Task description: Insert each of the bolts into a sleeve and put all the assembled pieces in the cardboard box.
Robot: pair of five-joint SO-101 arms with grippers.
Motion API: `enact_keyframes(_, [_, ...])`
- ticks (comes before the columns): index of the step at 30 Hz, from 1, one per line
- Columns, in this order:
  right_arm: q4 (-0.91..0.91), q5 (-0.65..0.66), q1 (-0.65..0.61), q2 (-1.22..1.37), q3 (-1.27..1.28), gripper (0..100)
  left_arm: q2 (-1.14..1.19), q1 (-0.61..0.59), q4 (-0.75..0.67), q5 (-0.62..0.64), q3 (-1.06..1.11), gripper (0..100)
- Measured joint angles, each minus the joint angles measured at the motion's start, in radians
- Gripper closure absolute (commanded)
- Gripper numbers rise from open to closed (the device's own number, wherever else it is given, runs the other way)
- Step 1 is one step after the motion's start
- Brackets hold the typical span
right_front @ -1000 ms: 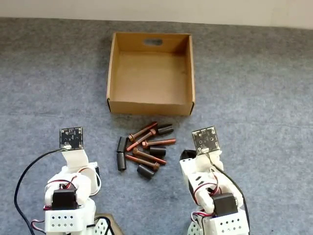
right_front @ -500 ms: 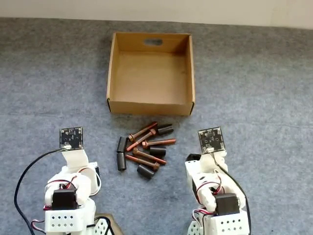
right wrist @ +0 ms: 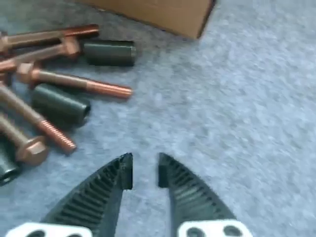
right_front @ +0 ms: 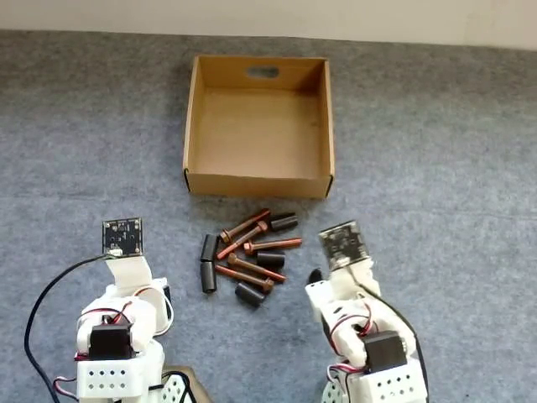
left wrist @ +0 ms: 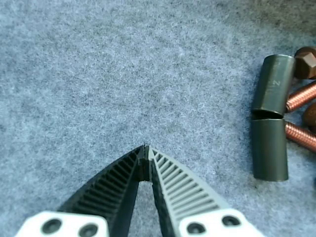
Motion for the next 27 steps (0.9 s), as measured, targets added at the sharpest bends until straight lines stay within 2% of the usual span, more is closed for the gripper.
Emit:
enact_keyframes(4, [-0.041,0.0,-0.028,0.0,-0.025,87.7,0.0,0.0,0.0,0.0,0.0,99])
enact_keyframes(12, [0.0,0.0,-0.037,0.057,-0.428,82.1,0.0,0.0,0.0,0.0,0.0,99])
enact_keyframes(16, [0.002,0.0,-0.048,0.273,-0.589,82.0,0.0,0.0,0.0,0.0,0.0,99])
enact_keyframes(21, [-0.084,0.002,-0.152,0.655,-0.6,82.0,0.0,0.0,0.0,0.0,0.0,99])
enact_keyframes(27, [-0.359,0.183,-0.256,1.022,-0.548,82.0,0.0,0.0,0.0,0.0,0.0,99])
